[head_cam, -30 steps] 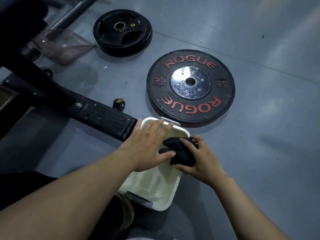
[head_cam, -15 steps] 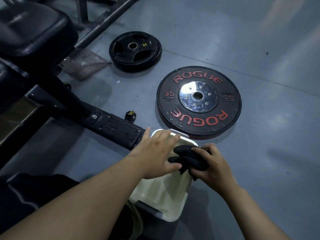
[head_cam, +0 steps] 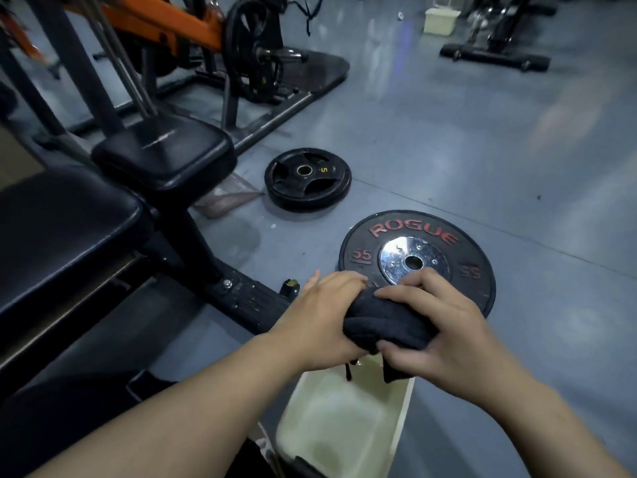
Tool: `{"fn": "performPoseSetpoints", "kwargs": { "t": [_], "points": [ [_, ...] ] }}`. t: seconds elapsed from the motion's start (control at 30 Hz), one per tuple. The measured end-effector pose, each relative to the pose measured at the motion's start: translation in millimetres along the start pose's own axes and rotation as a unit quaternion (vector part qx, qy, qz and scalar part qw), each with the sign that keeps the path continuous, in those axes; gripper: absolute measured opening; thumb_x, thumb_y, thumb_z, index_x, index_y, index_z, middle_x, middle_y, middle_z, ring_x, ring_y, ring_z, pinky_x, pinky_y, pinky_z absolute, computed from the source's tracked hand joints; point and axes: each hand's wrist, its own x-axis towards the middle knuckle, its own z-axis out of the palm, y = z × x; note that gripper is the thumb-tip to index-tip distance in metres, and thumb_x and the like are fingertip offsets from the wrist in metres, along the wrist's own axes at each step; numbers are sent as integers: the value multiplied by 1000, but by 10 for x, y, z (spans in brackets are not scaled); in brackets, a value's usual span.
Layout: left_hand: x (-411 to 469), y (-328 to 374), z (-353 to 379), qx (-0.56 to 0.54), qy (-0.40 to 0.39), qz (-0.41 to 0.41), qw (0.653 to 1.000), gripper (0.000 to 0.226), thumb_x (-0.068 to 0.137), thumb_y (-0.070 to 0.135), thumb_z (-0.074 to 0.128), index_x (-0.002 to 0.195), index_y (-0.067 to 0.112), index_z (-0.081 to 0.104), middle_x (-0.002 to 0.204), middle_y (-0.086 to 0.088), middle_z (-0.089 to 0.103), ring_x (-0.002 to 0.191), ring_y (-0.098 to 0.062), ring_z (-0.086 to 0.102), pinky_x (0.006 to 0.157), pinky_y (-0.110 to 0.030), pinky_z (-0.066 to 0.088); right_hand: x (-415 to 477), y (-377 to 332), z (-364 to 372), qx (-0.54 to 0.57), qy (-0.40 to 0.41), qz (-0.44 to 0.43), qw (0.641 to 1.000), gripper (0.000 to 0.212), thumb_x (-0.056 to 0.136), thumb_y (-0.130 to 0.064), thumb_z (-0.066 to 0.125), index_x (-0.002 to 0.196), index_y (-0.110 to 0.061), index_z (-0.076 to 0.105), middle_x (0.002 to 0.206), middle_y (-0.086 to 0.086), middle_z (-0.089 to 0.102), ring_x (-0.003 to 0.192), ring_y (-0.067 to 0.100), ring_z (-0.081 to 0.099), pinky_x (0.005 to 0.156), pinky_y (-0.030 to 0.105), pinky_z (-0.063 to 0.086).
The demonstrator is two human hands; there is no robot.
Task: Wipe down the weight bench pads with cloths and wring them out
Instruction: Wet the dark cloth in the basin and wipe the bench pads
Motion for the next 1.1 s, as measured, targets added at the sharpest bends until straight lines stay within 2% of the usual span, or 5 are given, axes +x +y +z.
{"fn": "performPoseSetpoints", "kwargs": {
  "t": [0.13,0.3,0.43,0.67,1.1],
  "points": [
    [-79,-29,-526,70,40,-21,997,32,73,45,60,91,24,44,82,14,50,95,-19,56,119,-43,19,425,-288,-109,3,-6,-61,998,54,66,-36,79,118,-30,65,103,-9,55,92,5,59,81,16,44],
    [-348,-186,-1392,189,72,-25,979,38,74,42,65,87,27,33,76,13,46,89,-22,59,109,-38,30,1080,-767,-56,2,-46,-141,989,56,67,-39,78,120,-26,67,104,-8,58,91,8,61,79,23,47],
    [-685,-419,-2045,234,129,-40,963,39,72,47,63,87,26,34,73,11,48,83,-23,61,80,-31,32,1689,-1223,142,2,-75,-200,977,55,68,-43,77,120,-27,67,105,-5,59,95,8,61,85,18,45],
    [-1330,-1011,-2939,299,166,-139,929,42,70,54,56,92,23,39,81,5,61,83,-28,63,74,-36,38,2694,-2036,774,39,-140,-269,952,51,71,-41,80,119,-33,64,104,-12,58,101,4,58,89,20,45],
    [-2558,-2387,-3484,383,-21,-345,856,38,86,43,55,112,20,39,121,-4,59,114,-26,56,96,-48,41,3568,-2836,2692,2,-326,-323,889,64,81,-52,75,139,-38,51,117,-8,49,111,6,48,99,19,37]
  ]
}}
